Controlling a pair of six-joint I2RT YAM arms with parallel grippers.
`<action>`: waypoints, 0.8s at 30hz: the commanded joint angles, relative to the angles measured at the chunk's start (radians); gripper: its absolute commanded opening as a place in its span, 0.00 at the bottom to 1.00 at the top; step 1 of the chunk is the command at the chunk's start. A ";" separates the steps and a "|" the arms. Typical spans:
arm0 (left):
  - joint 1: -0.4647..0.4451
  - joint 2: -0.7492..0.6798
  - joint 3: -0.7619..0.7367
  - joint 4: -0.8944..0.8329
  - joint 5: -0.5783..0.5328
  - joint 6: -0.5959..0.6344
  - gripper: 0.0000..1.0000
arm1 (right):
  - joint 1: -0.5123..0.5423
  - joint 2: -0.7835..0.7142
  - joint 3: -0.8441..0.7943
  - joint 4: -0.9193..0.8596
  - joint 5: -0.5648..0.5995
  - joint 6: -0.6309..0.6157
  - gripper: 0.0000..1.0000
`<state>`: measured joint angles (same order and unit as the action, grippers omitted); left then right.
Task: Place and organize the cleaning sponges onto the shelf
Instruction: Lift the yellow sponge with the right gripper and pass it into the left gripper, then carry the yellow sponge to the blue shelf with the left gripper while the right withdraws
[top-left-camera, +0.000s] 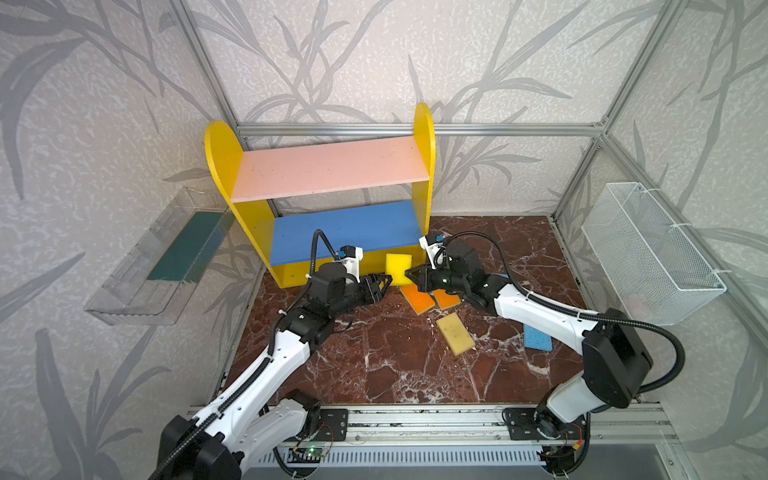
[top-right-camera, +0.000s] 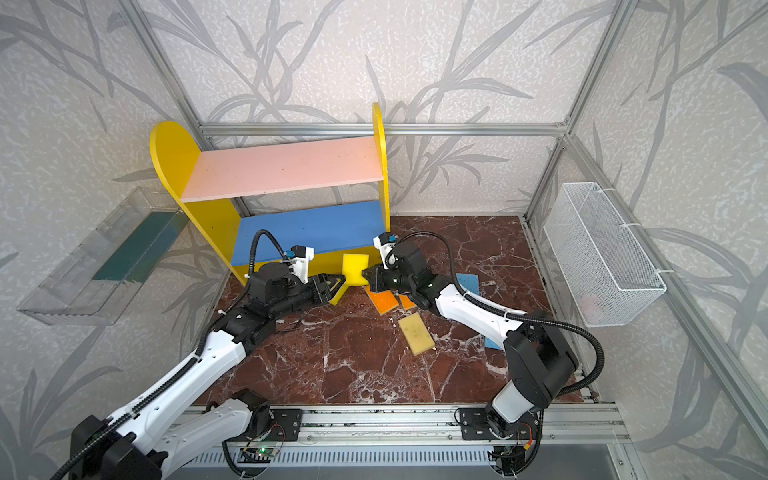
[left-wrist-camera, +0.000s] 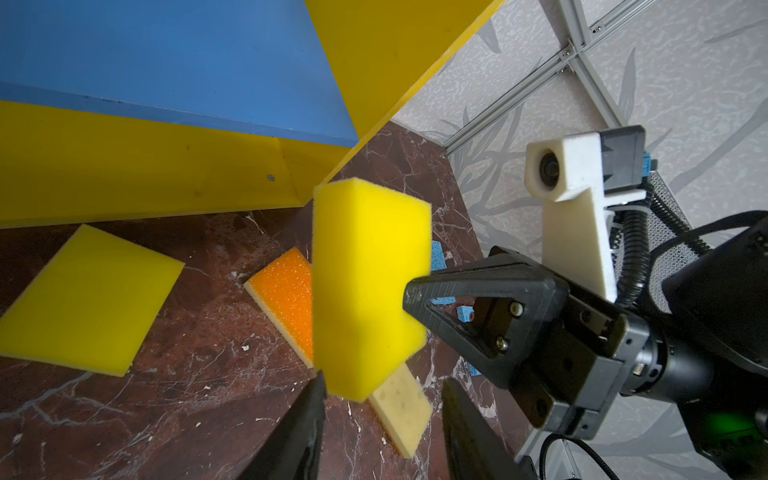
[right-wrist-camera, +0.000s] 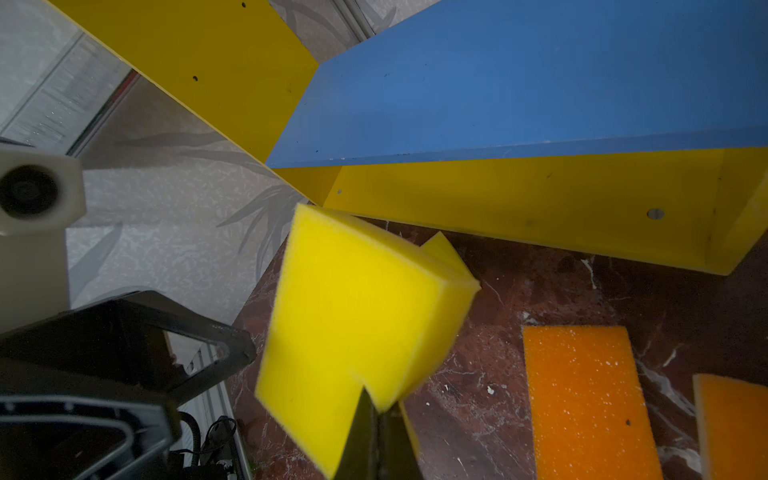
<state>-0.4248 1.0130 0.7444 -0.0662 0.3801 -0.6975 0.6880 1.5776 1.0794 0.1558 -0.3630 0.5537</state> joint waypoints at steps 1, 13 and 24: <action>-0.002 0.033 0.014 0.049 0.023 -0.015 0.43 | -0.008 -0.030 -0.009 0.057 -0.058 0.023 0.00; -0.004 0.123 0.069 0.048 0.038 -0.014 0.00 | -0.028 -0.003 -0.014 0.111 -0.105 0.055 0.00; 0.004 0.171 0.145 0.046 -0.014 -0.027 0.00 | -0.162 -0.088 -0.102 0.115 -0.169 0.073 0.69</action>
<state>-0.4244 1.1664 0.8333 -0.0395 0.3908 -0.7197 0.5819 1.5654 1.0214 0.2619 -0.4900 0.6193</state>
